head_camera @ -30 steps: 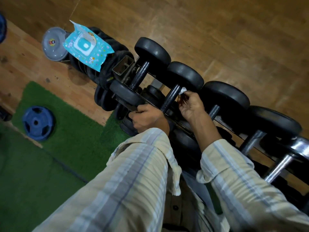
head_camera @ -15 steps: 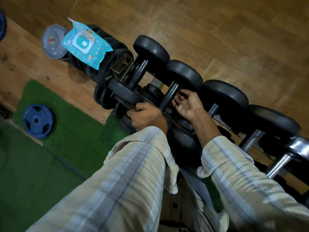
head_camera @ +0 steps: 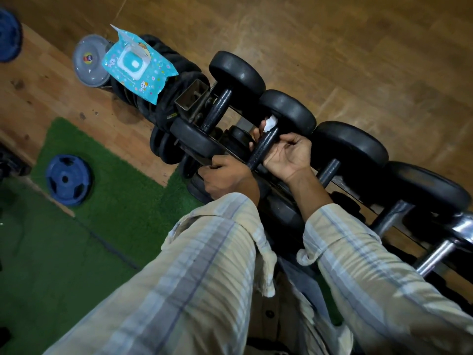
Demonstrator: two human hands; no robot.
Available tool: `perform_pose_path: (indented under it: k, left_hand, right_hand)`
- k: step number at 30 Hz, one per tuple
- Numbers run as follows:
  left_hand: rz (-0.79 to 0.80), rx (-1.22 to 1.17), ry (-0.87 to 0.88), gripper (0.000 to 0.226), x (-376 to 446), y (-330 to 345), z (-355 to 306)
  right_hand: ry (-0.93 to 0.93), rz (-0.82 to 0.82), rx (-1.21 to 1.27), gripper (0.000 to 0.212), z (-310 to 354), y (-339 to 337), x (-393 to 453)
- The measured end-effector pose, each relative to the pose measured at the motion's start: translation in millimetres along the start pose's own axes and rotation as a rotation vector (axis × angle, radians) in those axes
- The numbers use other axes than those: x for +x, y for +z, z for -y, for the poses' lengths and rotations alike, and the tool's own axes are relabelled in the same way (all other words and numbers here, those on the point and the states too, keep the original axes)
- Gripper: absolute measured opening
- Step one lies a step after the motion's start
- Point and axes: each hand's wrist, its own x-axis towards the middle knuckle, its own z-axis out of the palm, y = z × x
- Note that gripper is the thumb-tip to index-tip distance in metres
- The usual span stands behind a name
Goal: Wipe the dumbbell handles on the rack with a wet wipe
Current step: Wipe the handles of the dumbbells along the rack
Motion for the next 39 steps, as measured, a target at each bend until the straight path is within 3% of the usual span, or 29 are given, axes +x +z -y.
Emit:
perform_pose_path:
  k: [4,13,16,22,24,26,28,34,39]
  left_hand:
    - [0.007,0.001,-0.009,0.021,-0.2,0.1,-0.5]
    - [0.052,-0.005,-0.026,0.024,0.2,-2.4,-1.3]
    - [0.089,-0.009,-0.044,0.026,1.4,-3.7,-0.7]
    - [0.085,-0.013,-0.055,0.026,1.4,-4.3,-1.5]
    - [0.090,-0.010,-0.066,0.026,1.0,-4.4,-1.9]
    - [0.099,-0.015,-0.079,0.027,0.8,-5.1,-1.8]
    - [0.115,-0.025,-0.090,0.027,1.4,-5.9,-2.1]
    - [0.053,-0.032,-0.057,0.022,0.2,-4.1,-4.4]
    - [0.078,-0.026,-0.068,0.023,3.3,-3.1,-2.0]
  right_hand:
    - [-0.063,0.047,-0.254,0.042,3.7,4.7,2.5]
    - [-0.119,-0.265,-0.548,0.004,-6.2,32.8,5.5]
    - [-0.187,-0.404,-0.767,0.036,-11.4,21.2,2.2]
    - [-0.268,-0.501,-1.061,0.031,-27.1,8.6,-9.0]
    - [-0.221,-0.513,-1.140,0.041,-34.4,3.3,-12.4]
    - [-0.208,-0.541,-1.204,0.065,-38.8,-1.6,-15.6]
    - [-0.261,-0.581,-1.223,0.079,-38.1,-4.8,-19.0]
    - [-0.675,-0.640,-1.076,0.034,-31.2,-1.3,-27.6]
    - [-0.781,-0.784,-0.837,0.019,-27.6,5.7,-9.5]
